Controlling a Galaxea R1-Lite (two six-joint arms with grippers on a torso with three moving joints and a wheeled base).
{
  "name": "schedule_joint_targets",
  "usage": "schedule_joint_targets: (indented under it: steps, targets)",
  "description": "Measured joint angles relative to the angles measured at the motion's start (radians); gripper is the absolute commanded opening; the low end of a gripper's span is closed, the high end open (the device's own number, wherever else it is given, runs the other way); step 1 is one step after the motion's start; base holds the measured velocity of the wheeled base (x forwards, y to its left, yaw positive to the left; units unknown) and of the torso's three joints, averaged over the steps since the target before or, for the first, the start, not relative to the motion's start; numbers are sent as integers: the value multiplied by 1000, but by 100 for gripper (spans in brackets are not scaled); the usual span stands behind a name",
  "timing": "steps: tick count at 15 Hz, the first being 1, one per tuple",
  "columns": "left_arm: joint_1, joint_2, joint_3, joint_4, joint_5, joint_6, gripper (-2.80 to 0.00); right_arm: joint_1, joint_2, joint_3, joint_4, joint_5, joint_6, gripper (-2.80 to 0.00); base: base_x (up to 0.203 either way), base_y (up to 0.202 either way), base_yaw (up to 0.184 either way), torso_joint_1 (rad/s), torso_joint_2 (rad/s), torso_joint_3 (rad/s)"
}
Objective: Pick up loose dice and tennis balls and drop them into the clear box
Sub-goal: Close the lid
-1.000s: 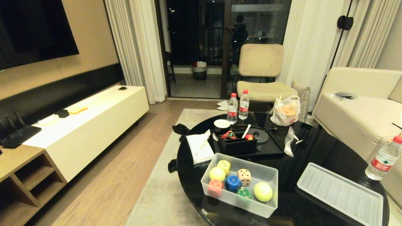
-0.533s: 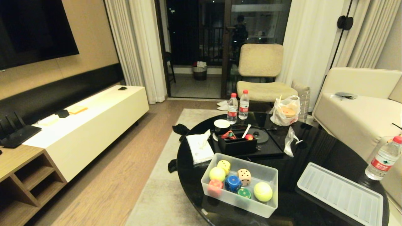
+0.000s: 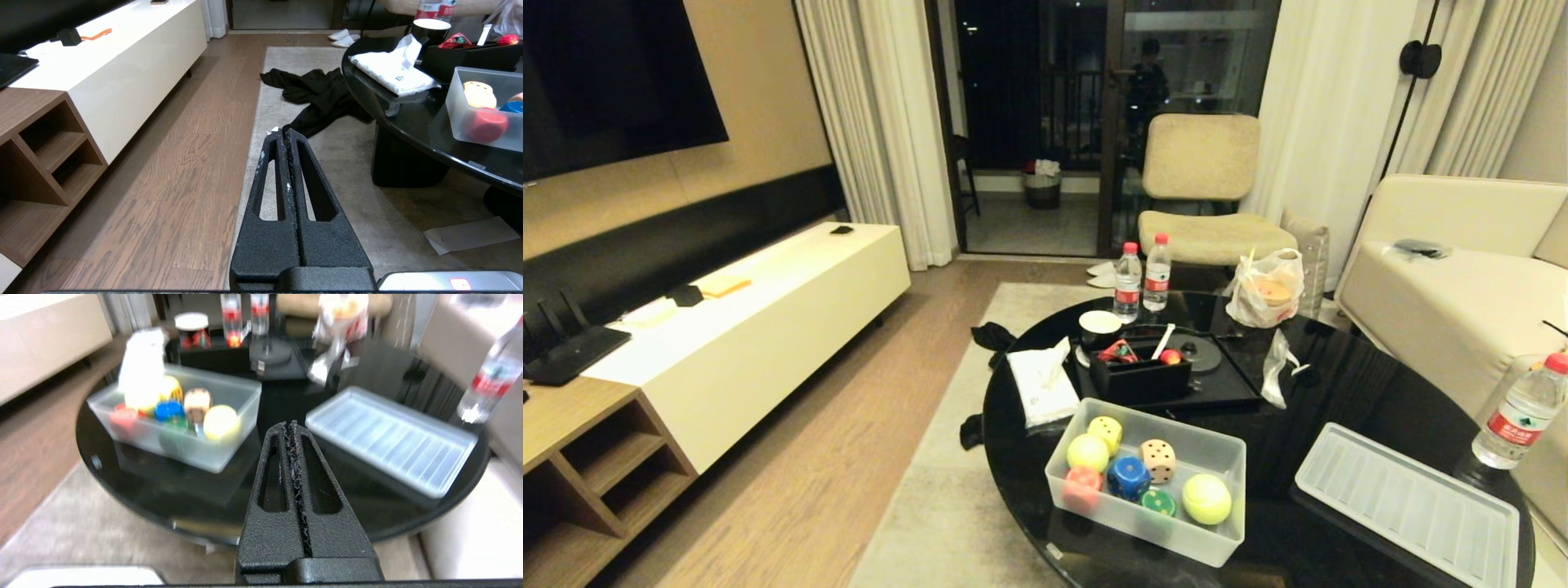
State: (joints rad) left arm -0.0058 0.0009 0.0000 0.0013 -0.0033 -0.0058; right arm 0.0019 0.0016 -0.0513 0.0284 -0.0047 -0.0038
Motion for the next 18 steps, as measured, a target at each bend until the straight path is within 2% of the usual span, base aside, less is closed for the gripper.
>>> schedule_joint_targets:
  steps: [2,5,8,12,14,16,18]
  targets:
    - [0,0,0,0,0,1,-280,0,19,-105,72,3,-9,-280,0,0,0,0,0,0]
    - [0,0,0,1,0,1,-280,0,126,-383,230,-7,-23,-280,0,0,0,0,0,0]
    - [0,0,0,0,1,0,-280,0,330,-661,345,-22,-31,-280,0,0,0,0,0,0]
    - [0,0,0,0,0,1,-280,-1,648,-964,392,-108,-22,-280,0,0,0,0,0,0]
    - [0,0,0,0,0,0,-280,-1,794,-1078,441,-154,28,-280,0,0,0,0,0,0]
    - [0,0,0,0,1,0,-280,-9,931,-1191,539,-175,129,-280,0,0,0,0,0,0]
    - [0,0,0,0,0,0,-280,-57,1049,-1261,643,-176,208,-280,0,0,0,0,0,0]
